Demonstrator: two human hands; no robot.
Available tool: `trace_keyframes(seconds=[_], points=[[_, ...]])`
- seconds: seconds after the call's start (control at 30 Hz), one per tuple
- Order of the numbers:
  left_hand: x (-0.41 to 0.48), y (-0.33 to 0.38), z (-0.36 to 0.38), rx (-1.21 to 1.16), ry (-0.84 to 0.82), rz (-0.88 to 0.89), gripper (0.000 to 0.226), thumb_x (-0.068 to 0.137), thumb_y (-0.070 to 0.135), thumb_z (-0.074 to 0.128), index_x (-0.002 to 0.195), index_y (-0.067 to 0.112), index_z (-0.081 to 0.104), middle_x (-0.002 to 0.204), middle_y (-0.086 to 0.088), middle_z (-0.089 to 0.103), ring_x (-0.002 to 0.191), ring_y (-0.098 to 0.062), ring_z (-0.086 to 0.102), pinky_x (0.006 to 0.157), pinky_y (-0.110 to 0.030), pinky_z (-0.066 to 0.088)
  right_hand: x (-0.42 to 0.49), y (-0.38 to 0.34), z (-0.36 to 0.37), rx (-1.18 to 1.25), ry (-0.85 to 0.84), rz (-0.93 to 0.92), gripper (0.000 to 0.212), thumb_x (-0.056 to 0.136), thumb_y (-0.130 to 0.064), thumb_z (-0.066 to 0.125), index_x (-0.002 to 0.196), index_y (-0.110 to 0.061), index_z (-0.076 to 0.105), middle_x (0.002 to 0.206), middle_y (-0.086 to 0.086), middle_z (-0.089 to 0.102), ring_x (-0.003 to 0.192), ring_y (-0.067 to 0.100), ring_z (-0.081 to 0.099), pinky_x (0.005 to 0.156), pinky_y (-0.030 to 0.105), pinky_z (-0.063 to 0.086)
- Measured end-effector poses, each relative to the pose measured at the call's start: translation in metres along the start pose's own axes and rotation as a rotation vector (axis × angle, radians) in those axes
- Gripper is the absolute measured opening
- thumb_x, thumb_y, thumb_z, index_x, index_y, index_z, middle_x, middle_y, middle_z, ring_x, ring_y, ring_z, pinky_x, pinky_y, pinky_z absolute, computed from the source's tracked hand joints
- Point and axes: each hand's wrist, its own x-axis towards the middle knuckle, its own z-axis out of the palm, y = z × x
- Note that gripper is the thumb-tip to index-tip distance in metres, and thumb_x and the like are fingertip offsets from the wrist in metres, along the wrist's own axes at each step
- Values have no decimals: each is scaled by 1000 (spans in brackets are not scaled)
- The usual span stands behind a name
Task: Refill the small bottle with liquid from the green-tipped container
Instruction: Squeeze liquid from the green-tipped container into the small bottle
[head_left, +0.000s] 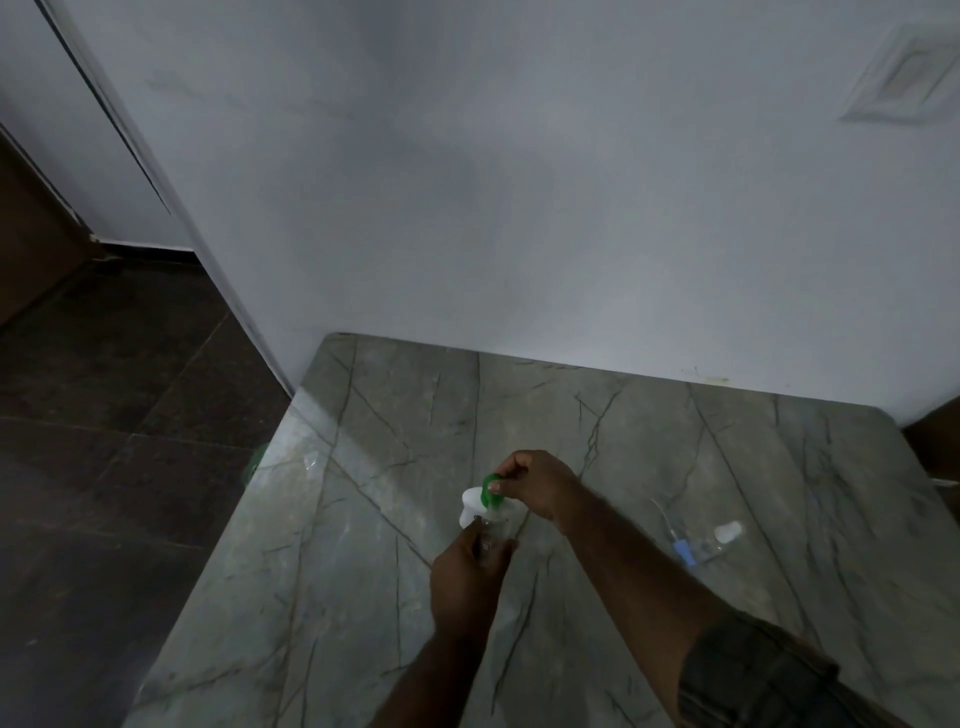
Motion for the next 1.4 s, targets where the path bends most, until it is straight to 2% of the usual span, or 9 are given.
trace_keyframes(seconds=[0.17, 0.27, 0.4, 0.5, 0.73, 0.87, 1.0, 1.17, 1.4], points=[[0, 0, -1, 28, -22, -3, 31, 83, 51, 69, 105, 29, 69, 72, 16, 65, 65, 7, 58, 52, -7, 34, 2, 5, 5, -40, 17, -24, 26, 78, -24, 77, 97, -9, 70, 100, 6, 70, 85, 14, 61, 73, 24, 44], [1, -3, 0, 12, -22, 3, 27, 83, 49, 70, 103, 31, 69, 73, 15, 68, 65, 4, 61, 55, -7, 38, 3, 6, 5, -38, 20, -30, 25, 77, -25, 78, 96, -10, 70, 99, 6, 71, 84, 13, 61, 71, 25, 44], [2, -1, -1, 0, -23, 9, 27, 83, 48, 70, 104, 30, 69, 74, 13, 69, 66, 2, 63, 57, -11, 43, 3, 3, -1, -40, 7, -39, 27, 77, -26, 78, 98, -9, 71, 100, 6, 71, 92, 20, 65, 79, 30, 50], [3, 1, -3, 10, -30, 20, 30, 84, 47, 69, 108, 28, 69, 78, 12, 70, 69, 1, 63, 60, -12, 45, 4, -1, -3, -108, 0, -57, 28, 77, -28, 78, 99, -11, 71, 101, 4, 70, 94, 19, 65, 77, 28, 48], [2, -4, -1, 23, -40, 21, 30, 86, 51, 66, 105, 28, 69, 76, 13, 68, 68, 3, 62, 58, -10, 43, 6, 7, 3, -130, 24, -73, 27, 78, -29, 77, 96, -10, 70, 99, 5, 69, 83, 12, 58, 71, 25, 42], [2, -6, 1, -1, -53, 14, 30, 86, 51, 65, 106, 29, 69, 79, 13, 69, 70, 2, 64, 63, -18, 51, 5, 11, 5, -123, 26, -81, 27, 78, -30, 77, 96, -10, 69, 98, 4, 69, 82, 12, 58, 71, 24, 42], [1, -4, 0, -15, -32, 18, 30, 84, 50, 68, 104, 28, 69, 77, 12, 70, 68, 0, 64, 60, -15, 49, 5, 8, 3, -104, 19, -70, 25, 78, -30, 77, 95, -13, 70, 97, 2, 70, 80, 10, 59, 66, 23, 43], [3, 2, -2, -3, -28, 26, 28, 84, 49, 69, 102, 27, 69, 75, 10, 69, 66, 0, 63, 58, -13, 46, 9, 2, -1, -118, 1, -57, 27, 77, -29, 78, 98, -13, 71, 99, 3, 71, 91, 17, 66, 76, 27, 50], [1, -3, 1, -11, -46, 21, 21, 85, 51, 66, 94, 32, 67, 73, 15, 68, 65, 5, 62, 55, -9, 39, 9, 9, 4, -139, 18, -58, 30, 78, -31, 77, 97, -9, 70, 101, 5, 69, 85, 15, 60, 70, 24, 42]])
